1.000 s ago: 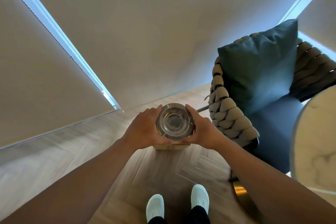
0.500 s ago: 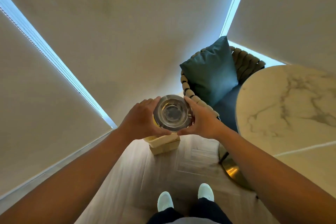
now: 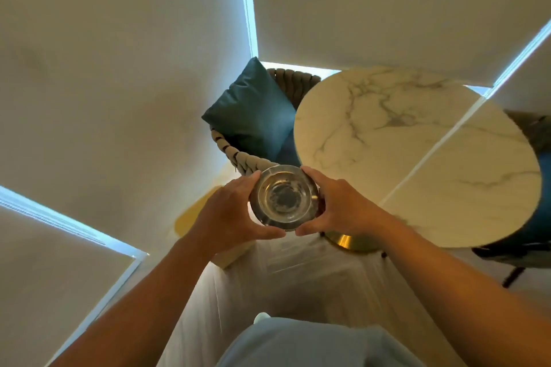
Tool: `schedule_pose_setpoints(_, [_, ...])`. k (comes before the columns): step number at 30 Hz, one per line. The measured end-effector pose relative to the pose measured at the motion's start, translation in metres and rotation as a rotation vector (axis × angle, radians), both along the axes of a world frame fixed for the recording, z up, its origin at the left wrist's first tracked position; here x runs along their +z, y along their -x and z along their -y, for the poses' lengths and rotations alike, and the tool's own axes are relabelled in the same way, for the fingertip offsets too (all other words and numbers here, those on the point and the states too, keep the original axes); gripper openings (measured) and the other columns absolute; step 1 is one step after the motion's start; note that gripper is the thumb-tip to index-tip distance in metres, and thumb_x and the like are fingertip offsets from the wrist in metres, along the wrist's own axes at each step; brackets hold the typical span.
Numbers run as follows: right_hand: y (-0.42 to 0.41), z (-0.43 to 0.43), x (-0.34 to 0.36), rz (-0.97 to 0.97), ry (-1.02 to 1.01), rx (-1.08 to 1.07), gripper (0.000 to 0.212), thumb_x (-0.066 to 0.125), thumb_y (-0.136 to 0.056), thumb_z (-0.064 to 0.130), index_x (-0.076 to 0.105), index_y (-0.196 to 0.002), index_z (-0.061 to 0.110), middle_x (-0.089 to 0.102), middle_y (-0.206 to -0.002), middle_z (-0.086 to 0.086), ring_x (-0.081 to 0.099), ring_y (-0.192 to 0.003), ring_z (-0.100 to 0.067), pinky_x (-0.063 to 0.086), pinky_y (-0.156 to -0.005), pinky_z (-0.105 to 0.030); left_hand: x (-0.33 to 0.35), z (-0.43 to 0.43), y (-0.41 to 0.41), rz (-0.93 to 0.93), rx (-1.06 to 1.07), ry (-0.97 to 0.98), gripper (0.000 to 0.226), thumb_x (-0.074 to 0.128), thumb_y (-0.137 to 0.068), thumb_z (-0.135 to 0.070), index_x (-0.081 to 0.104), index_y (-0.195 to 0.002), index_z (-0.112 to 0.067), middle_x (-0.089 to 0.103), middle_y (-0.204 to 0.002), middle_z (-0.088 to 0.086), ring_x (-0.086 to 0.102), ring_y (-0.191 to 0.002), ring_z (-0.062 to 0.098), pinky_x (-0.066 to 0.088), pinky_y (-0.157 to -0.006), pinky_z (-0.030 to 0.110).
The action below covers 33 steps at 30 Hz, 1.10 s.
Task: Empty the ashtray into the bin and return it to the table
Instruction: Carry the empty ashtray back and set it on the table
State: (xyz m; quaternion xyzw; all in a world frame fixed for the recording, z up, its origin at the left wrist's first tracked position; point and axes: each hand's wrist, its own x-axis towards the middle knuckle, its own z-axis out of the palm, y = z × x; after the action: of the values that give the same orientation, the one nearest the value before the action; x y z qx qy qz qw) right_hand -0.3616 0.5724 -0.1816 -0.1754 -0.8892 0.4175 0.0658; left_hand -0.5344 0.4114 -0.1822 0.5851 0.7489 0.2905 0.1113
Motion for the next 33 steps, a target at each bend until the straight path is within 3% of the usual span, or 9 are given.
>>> schedule_pose_setpoints(2, [-0.038, -0.006, 0.002, 0.012, 0.002, -0.079, 0.102, 0.084, -0.051, 0.061, 0.03, -0.136, 0.046, 0.058, -0.104, 0.03, 0.06, -0.097, 0.012, 0.046, -0.077, -0.004, -0.001, -0.018, -0.027, -0.008, -0.064, -0.006, 0.098, 0.063, -0.06, -0.082, 0.05, -0.134, -0.02, 0.068, -0.121, -0.002, 0.061, -0.099, 0.007, 0.038, -0.089, 0.007])
schedule_pose_setpoints(4, [-0.072, -0.012, 0.004, 0.035, -0.006, -0.139, 0.107, 0.087, -0.05, 0.058, 0.028, -0.139, 0.043, 0.059, -0.11, 0.026, 0.06, -0.093, 0.011, 0.044, -0.079, -0.005, 0.0, -0.035, -0.052, 0.012, -0.116, 0.0, 0.101, 0.06, -0.058, -0.086, 0.048, -0.135, -0.023, 0.067, -0.122, -0.002, 0.061, -0.103, 0.006, 0.043, -0.092, 0.014])
schedule_pose_setpoints(8, [-0.148, -0.024, 0.009, 0.061, -0.011, -0.262, 0.116, 0.089, -0.051, 0.055, 0.028, -0.147, 0.028, 0.065, -0.124, 0.009, 0.063, -0.104, -0.006, 0.048, -0.088, -0.019, 0.003, -0.066, -0.113, 0.085, -0.239, 0.013, 0.092, 0.065, -0.057, -0.084, 0.042, -0.132, -0.036, 0.065, -0.119, -0.01, 0.049, -0.101, -0.018, 0.041, -0.082, 0.003])
schedule_pose_setpoints(11, [-0.197, -0.03, 0.011, 0.063, -0.026, -0.331, 0.119, 0.09, -0.053, 0.052, 0.027, -0.15, 0.021, 0.064, -0.128, 0.004, 0.063, -0.111, -0.013, 0.052, -0.094, -0.03, 0.002, -0.091, -0.152, 0.109, -0.287, 0.069, 0.096, 0.069, -0.052, -0.085, 0.039, -0.132, -0.041, 0.061, -0.118, -0.018, 0.055, -0.102, -0.006, 0.052, -0.089, 0.025])
schedule_pose_setpoints(14, [-0.237, -0.036, 0.011, 0.064, -0.031, -0.388, 0.121, 0.09, -0.055, 0.05, 0.024, -0.151, 0.017, 0.062, -0.132, 0.001, 0.062, -0.114, -0.015, 0.051, -0.096, -0.034, 0.005, -0.112, -0.186, 0.095, -0.348, 0.085, 0.094, 0.07, -0.048, -0.085, 0.037, -0.127, -0.047, 0.056, -0.11, -0.026, 0.055, -0.1, -0.005, 0.054, -0.086, 0.032])
schedule_pose_setpoints(18, [-0.273, -0.044, 0.01, 0.074, -0.011, -0.453, 0.121, 0.09, -0.055, 0.05, 0.024, -0.152, 0.019, 0.062, -0.131, 0.003, 0.062, -0.112, -0.011, 0.052, -0.095, -0.03, 0.008, -0.132, -0.218, 0.121, -0.402, 0.125, 0.094, 0.072, -0.048, -0.081, 0.036, -0.126, -0.045, 0.061, -0.113, -0.014, 0.056, -0.099, 0.002, 0.054, -0.086, 0.038])
schedule_pose_setpoints(23, [-0.285, -0.06, 0.004, 0.083, 0.018, -0.489, 0.118, 0.088, -0.054, 0.054, 0.025, -0.149, 0.026, 0.064, -0.125, 0.009, 0.063, -0.102, -0.007, 0.054, -0.089, -0.026, 0.001, -0.156, -0.226, 0.089, -0.411, 0.191, 0.123, 0.081, -0.05, -0.07, 0.029, -0.148, -0.017, 0.057, -0.128, -0.001, 0.054, -0.114, 0.014, 0.047, -0.098, 0.04])
schedule_pose_setpoints(28, [-0.272, -0.09, -0.011, 0.12, 0.051, -0.526, 0.13, 0.083, -0.05, 0.064, 0.015, -0.153, 0.026, 0.063, -0.128, 0.006, 0.063, -0.1, -0.01, 0.054, -0.09, -0.031, -0.009, -0.189, -0.214, 0.131, -0.433, 0.185, 0.115, 0.073, -0.047, -0.079, 0.037, -0.142, -0.024, 0.061, -0.117, -0.008, 0.058, -0.102, 0.009, 0.052, -0.088, 0.039])
schedule_pose_setpoints(33, [-0.243, -0.133, -0.026, 0.152, 0.065, -0.538, 0.131, 0.085, -0.051, 0.06, 0.009, -0.154, 0.028, 0.065, -0.122, 0.005, 0.063, -0.082, -0.005, 0.05, -0.075, -0.018, -0.023, -0.234, -0.184, 0.099, -0.418, 0.225, 0.114, 0.072, -0.046, -0.079, 0.035, -0.14, -0.027, 0.061, -0.114, -0.009, 0.056, -0.098, 0.008, 0.053, -0.087, 0.037])
